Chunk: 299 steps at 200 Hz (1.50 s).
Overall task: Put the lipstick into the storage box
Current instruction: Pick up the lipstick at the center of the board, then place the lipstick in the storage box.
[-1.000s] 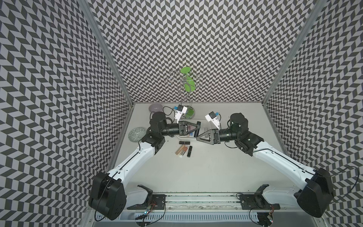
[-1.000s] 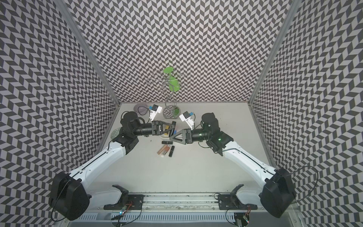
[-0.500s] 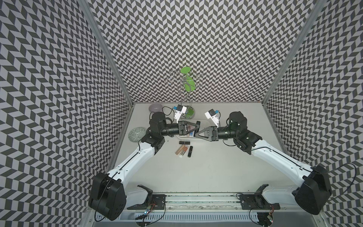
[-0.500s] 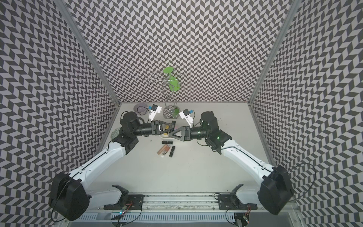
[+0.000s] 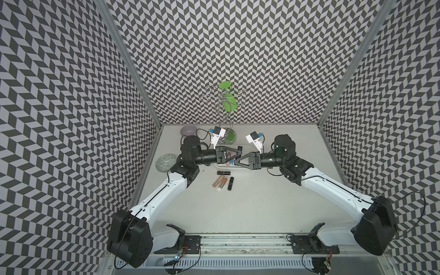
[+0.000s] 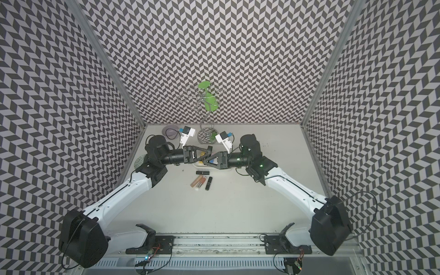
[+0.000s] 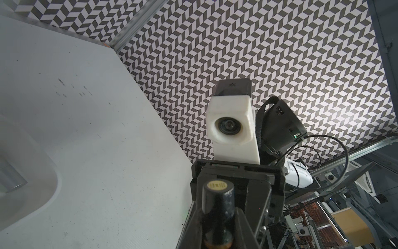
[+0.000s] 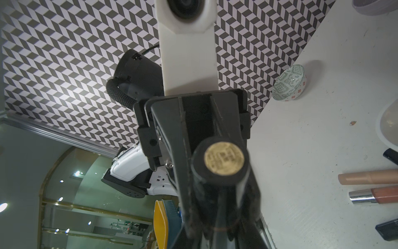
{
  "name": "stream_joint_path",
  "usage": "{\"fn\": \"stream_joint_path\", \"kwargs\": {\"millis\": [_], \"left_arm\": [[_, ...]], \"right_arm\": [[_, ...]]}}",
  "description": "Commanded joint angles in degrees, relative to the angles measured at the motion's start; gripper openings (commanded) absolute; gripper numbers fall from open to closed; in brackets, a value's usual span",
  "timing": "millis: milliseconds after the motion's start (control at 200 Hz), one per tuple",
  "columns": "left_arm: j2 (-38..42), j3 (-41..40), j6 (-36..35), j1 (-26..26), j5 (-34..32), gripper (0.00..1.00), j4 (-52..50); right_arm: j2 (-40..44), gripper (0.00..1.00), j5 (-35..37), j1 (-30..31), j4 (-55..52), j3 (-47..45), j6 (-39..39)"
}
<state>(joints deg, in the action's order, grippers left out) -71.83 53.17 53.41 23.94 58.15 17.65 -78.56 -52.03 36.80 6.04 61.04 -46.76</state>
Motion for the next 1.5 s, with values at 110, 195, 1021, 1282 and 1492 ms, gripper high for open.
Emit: {"fn": "stream_joint_path", "kwargs": {"millis": [110,195,1021,1282,1492], "left_arm": [[1.12,0.19,-2.21,0.14,-0.17,0.21,-2.00],[1.25,0.32,-2.60,0.13,-0.36,0.36,-2.63],[8.60,3.66,-22.58,-3.65,-34.35,0.99,-46.92],[11.99,-3.20,-23.00,-3.80,-34.02,0.99,-49.11],[14.03,-3.51,-24.39,-3.86,-33.91,0.99,-51.88]], "right_arm": [[-0.45,0.20,0.65,0.65,4.96,2.23,-0.35],[-0.45,0.20,0.88,0.65,4.86,2.38,-0.32],[-9.55,0.20,28.38,-5.40,-39.58,16.25,22.06],[-24.53,0.20,29.12,-5.77,-46.90,26.89,25.47],[-32.71,0.20,29.18,-5.76,-46.33,32.38,25.83]]}}
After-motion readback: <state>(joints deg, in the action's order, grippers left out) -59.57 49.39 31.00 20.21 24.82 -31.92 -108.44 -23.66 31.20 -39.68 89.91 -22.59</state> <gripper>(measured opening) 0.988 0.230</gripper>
